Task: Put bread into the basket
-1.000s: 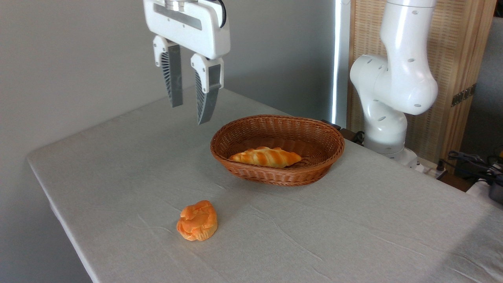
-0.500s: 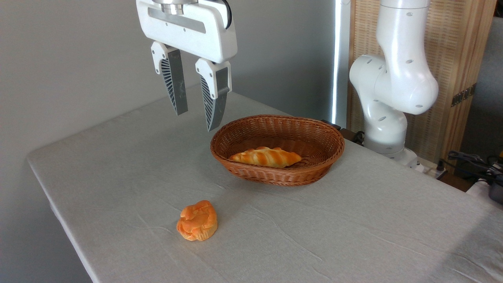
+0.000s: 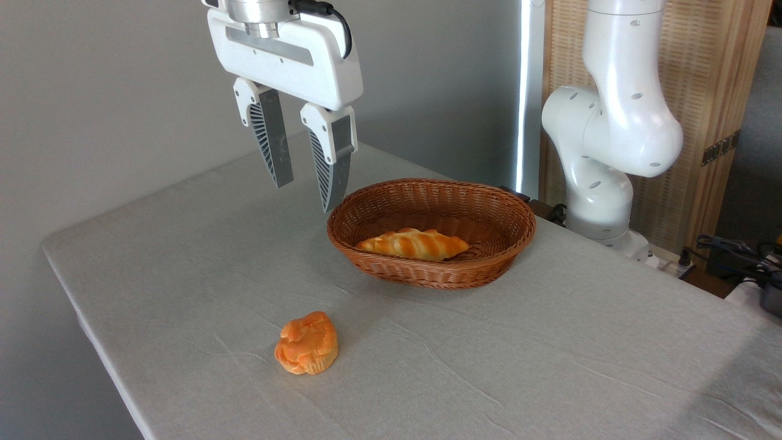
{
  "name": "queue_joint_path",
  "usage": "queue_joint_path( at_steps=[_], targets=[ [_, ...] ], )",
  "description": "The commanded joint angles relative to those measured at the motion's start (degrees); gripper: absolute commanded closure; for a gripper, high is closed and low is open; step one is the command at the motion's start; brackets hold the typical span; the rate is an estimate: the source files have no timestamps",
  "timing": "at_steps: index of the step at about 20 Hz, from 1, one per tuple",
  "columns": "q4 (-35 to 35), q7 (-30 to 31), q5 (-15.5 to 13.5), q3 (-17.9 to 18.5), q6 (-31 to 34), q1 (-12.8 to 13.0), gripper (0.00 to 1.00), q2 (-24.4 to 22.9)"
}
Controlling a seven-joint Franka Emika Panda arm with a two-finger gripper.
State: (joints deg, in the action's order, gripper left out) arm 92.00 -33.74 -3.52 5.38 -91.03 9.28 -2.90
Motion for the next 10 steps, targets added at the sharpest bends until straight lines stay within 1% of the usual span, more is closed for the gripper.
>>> queue_joint_path(
  at_steps=[1, 3, 4, 6, 10],
  targets=[
    [-1.91, -0.8, 0.44, -0.72, 2.79, -0.75, 0.0, 0.97],
    [-1.91, -0.8, 0.53, -1.59, 2.87, -1.19, 0.0, 1.05],
    [-1.91, -0.8, 0.44, -2.82, 2.87, -2.76, 0.0, 1.14],
    [-1.91, -0.72, 0.53, -5.01, 2.87, -4.7, 0.0, 1.05],
    [-1.83, -0.89, 0.53, -5.29, 3.23, -4.88, 0.0, 1.14]
  ],
)
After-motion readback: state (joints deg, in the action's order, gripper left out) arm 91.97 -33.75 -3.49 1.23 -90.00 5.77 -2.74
